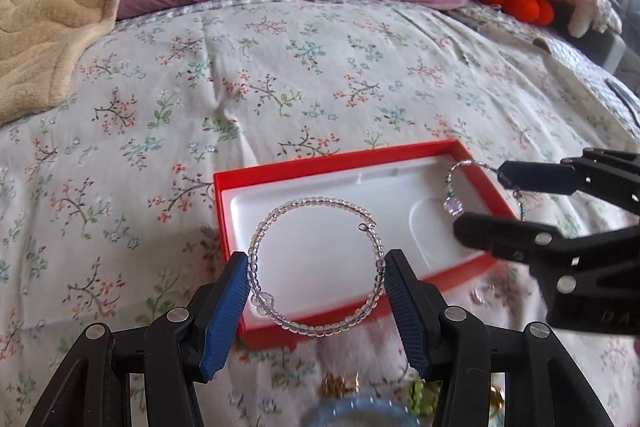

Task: Organize jewelry
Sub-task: 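Lower both bracelets into the red box insert and open both tools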

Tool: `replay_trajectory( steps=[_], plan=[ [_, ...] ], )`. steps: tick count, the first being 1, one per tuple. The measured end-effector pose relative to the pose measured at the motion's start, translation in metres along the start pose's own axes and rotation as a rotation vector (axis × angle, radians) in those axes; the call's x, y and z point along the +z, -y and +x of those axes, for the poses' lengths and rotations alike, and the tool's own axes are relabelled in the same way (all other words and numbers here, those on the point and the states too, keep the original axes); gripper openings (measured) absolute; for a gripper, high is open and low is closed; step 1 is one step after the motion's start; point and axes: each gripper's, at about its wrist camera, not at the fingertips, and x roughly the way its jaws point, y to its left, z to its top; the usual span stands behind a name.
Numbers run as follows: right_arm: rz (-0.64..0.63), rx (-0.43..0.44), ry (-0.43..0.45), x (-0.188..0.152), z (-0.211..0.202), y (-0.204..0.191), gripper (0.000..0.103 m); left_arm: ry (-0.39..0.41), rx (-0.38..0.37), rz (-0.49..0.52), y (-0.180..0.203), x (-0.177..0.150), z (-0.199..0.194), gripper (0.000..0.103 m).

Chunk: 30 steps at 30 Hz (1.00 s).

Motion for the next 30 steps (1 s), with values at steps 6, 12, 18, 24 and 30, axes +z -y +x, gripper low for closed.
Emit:
replay_trajectory(
  steps=[6,12,18,24,30],
  plan=[
    [-0.009,0.013,0.002,0.009,0.014,0.001,0.063,-0.006,-0.008,0.001,-0.004,0.003,0.014,0.058],
    [0.001,0.017,-0.004,0.011,0.022,0.008,0.063,-0.003,-0.015,0.02,-0.002,0.005,0.022,0.058],
    [0.004,0.028,-0.002,0.01,0.022,0.009,0.064,0.001,-0.02,0.008,-0.004,0.008,0.023,0.062],
    [0.018,0.034,0.014,0.012,0.014,0.012,0.069,0.004,-0.014,0.023,0.0,0.007,0.02,0.068],
    [0.023,0.029,0.037,0.013,0.0,0.013,0.07,0.019,-0.002,0.038,0.004,0.007,0.01,0.074]
  ],
)
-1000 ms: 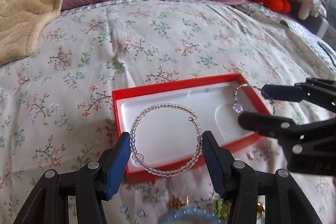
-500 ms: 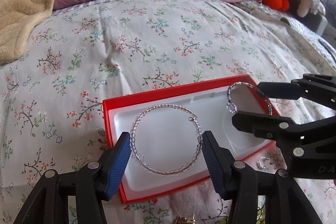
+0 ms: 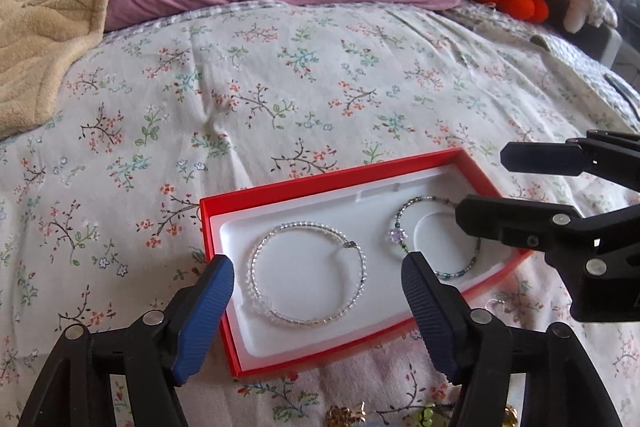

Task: Organize jewelry
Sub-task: 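Lower both bracelets into the red box insert and open both tools, then move both tools back over the remaining jewelry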

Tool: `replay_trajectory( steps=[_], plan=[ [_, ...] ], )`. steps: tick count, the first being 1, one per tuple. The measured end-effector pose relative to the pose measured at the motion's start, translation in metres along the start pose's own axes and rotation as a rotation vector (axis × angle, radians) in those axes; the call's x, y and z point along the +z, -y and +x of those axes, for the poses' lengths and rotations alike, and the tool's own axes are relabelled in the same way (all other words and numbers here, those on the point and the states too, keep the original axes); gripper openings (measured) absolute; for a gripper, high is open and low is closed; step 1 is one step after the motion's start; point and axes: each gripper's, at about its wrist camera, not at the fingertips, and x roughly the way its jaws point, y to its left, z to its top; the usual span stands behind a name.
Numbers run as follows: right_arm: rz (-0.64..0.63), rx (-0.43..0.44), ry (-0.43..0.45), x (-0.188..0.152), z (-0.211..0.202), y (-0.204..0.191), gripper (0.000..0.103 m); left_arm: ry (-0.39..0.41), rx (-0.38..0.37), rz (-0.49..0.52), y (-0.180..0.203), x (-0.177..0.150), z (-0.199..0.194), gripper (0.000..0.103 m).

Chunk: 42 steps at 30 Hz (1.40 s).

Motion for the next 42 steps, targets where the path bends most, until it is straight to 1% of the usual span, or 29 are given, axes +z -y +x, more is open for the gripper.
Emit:
replay_trajectory(
  steps=[4,10,16,18,20,21,27,33,37,40,42],
  plan=[
    [0.002,-0.011,0.009,-0.002,-0.01,0.0,0.07,0.012,0.011,0.014,0.003,-0.001,-0.011,0.078],
    [0.001,-0.035,0.009,-0.007,-0.025,0.0,0.07,0.029,0.025,0.022,0.007,-0.004,-0.03,0.087],
    [0.001,-0.061,-0.002,-0.017,-0.042,0.0,0.072,0.01,0.054,-0.001,0.008,-0.011,-0.043,0.095],
    [0.004,-0.07,-0.007,-0.021,-0.046,0.0,0.075,-0.013,0.068,-0.016,0.007,-0.016,-0.045,0.097],
    [0.013,-0.075,-0.014,-0.026,-0.052,0.002,0.077,-0.034,0.078,-0.029,0.006,-0.021,-0.047,0.097],
    [0.02,-0.077,-0.02,-0.028,-0.054,0.002,0.077,-0.058,0.085,-0.042,0.004,-0.025,-0.048,0.097],
    [0.061,-0.104,-0.068,-0.044,-0.062,0.006,0.078,-0.183,0.112,-0.109,-0.004,-0.047,-0.046,0.098],
    [0.115,-0.133,-0.134,-0.059,-0.069,0.012,0.078,-0.258,0.14,-0.154,-0.006,-0.064,-0.05,0.098],
    [0.195,-0.149,-0.207,-0.071,-0.067,0.021,0.078,-0.298,0.126,-0.208,-0.008,-0.074,-0.052,0.097],
    [0.256,-0.148,-0.26,-0.08,-0.064,0.029,0.078,-0.314,0.11,-0.251,-0.009,-0.078,-0.052,0.097],
    [0.276,-0.162,-0.285,-0.084,-0.061,0.031,0.078,-0.317,0.089,-0.275,-0.009,-0.079,-0.052,0.089]
  ],
)
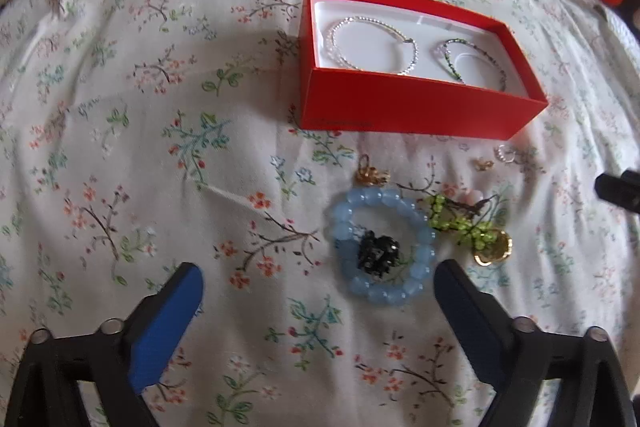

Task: Organize jewelry
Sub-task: 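Move both tools back over the remaining jewelry, then grasp the black hair clip with the left tool while the right tool grasps the green earrings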

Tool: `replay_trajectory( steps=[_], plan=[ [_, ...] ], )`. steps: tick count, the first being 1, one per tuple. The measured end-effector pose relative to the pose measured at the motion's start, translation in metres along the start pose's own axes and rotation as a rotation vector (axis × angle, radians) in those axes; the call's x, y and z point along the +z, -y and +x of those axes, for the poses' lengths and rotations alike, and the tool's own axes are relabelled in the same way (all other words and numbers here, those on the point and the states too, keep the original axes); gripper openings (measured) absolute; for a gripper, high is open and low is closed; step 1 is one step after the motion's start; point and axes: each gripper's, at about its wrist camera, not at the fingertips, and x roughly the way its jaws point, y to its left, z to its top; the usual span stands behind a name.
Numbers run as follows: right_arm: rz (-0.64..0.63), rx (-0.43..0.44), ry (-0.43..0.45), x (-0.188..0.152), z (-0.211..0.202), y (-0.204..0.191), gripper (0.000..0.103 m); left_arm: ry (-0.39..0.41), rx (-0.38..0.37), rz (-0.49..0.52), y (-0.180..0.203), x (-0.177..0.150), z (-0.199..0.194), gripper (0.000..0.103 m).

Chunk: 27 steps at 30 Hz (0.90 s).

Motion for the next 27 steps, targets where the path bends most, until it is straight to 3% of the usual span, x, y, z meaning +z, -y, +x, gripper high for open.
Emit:
replay_trajectory(
  steps=[3,5,7,21,27],
  plan=[
    [0.019,-0.014,-0.029,-0.003,0.004,0.003,0.078,-0.016,-0.029,-0.013,0.004,-0.001,0.004,0.076],
    [0.029,-0.008,-0.041,-0.004,0.007,0.004,0.078,-0.022,-0.036,-0.016,0.006,0.0,0.007,0.059],
    [0.03,-0.006,-0.052,-0.006,0.009,0.002,0.078,-0.033,-0.047,-0.018,0.011,0.0,0.012,0.051],
    [-0.019,-0.004,-0.082,-0.005,0.023,-0.016,0.078,-0.074,0.047,0.053,0.042,0.006,0.045,0.034],
    [-0.03,0.0,-0.085,-0.005,0.026,-0.022,0.078,-0.05,0.038,0.054,0.041,0.008,0.038,0.025]
  ],
)
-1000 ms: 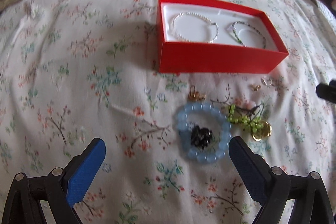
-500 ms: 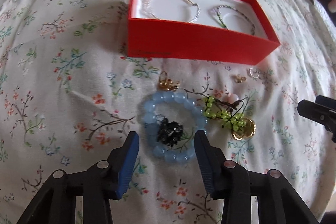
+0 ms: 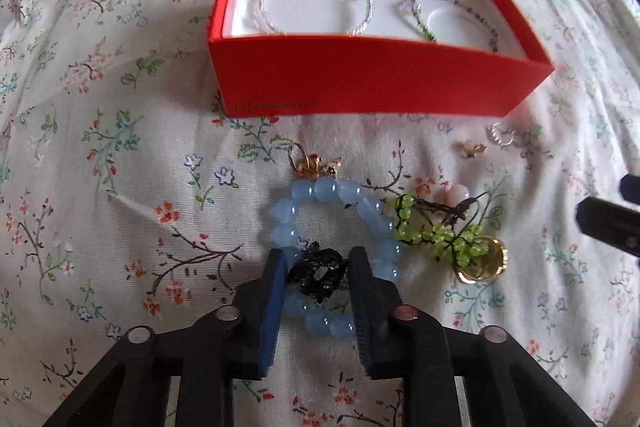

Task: Organize jewelry
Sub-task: 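Grasp the black hair clip with the left tool while the right tool grasps the green earrings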

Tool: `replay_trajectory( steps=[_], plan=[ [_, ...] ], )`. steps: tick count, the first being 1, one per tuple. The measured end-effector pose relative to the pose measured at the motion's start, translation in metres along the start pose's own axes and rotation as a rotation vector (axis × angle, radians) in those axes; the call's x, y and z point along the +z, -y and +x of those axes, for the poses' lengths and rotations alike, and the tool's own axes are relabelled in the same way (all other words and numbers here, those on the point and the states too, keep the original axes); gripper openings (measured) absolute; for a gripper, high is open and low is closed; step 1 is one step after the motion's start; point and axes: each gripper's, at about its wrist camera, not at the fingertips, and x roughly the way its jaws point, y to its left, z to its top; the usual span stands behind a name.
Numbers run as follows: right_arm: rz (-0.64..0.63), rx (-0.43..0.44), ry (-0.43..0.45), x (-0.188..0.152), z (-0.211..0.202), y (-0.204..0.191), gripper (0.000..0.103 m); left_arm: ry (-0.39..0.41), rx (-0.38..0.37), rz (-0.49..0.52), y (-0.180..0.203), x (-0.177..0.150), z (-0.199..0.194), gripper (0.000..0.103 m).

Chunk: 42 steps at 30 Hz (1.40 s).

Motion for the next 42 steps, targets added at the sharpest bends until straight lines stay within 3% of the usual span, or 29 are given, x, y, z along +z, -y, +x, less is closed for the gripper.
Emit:
replay_trajectory(
  steps=[10,17,22,28,30,42],
  plan=[
    [0.015,0.045,-0.025,0.003,0.01,-0.01,0.078,0.022,-0.051,-0.031,-0.023,-0.003,-0.019,0.025],
    [0.02,0.098,-0.047,0.007,0.02,-0.026,0.077,0.017,-0.033,-0.036,-0.042,-0.012,-0.025,0.025],
    [0.023,0.145,-0.084,0.007,0.031,-0.037,0.063,0.003,-0.007,-0.03,-0.053,-0.018,-0.025,0.025],
    [0.012,0.186,-0.131,0.005,0.042,-0.047,0.036,-0.009,-0.009,-0.034,-0.062,-0.021,-0.022,0.026],
    [0.004,0.198,-0.144,0.003,0.044,-0.049,0.02,-0.014,-0.016,-0.031,-0.063,-0.023,-0.021,0.026],
    [-0.014,0.165,-0.099,-0.003,0.025,-0.027,0.018,-0.009,-0.03,-0.031,-0.066,-0.024,-0.025,0.026]
  ],
)
